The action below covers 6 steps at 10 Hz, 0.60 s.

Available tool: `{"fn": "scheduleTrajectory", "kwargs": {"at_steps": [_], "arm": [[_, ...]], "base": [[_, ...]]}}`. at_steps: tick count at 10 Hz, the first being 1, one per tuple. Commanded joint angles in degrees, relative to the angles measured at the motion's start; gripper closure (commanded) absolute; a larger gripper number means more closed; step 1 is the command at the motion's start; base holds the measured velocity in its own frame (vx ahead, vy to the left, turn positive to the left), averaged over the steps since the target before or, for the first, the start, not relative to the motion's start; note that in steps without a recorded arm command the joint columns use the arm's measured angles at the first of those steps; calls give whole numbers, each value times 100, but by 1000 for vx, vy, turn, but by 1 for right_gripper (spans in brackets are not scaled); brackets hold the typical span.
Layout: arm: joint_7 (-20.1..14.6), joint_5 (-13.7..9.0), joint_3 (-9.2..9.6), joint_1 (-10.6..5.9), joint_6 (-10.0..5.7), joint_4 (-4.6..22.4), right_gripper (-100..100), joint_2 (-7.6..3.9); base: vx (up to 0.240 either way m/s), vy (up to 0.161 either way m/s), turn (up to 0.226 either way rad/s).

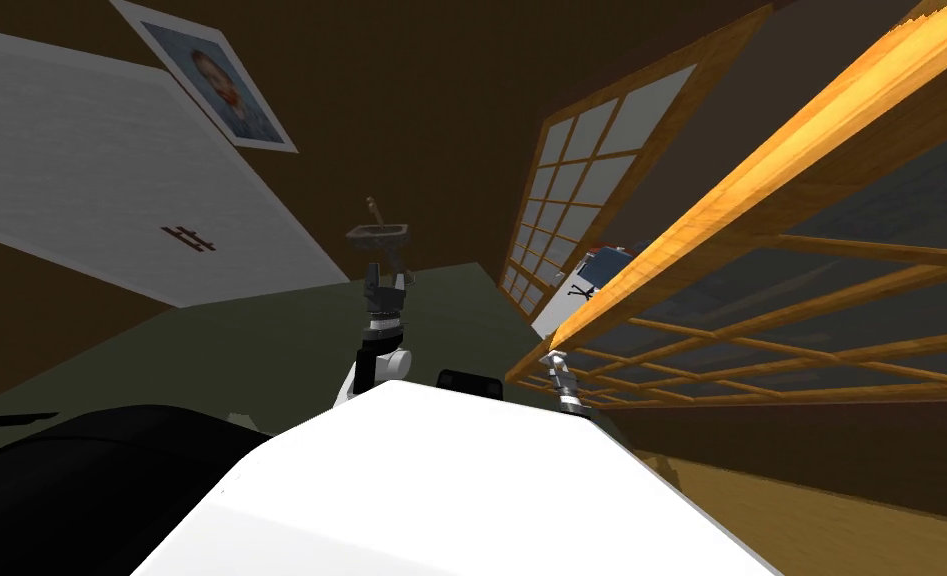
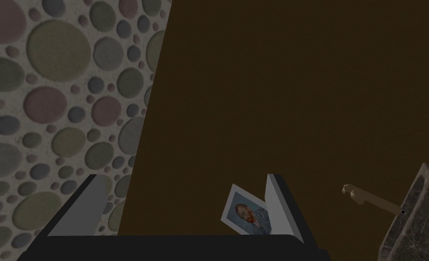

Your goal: Pull the door open

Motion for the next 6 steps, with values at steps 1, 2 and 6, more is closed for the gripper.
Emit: {"fn": "scheduleTrajectory", "kwargs": {"at_steps": [1,2,6], "arm": [[-64,63,81,144,-256,20,100,-70],[-114,109,144,232,-422,59,100,-110],[-330,307,414,610,-1136,227,100,-283]], "base": [[14,-7,-15],[11,-7,-12],[-2,-14,-24]]}}
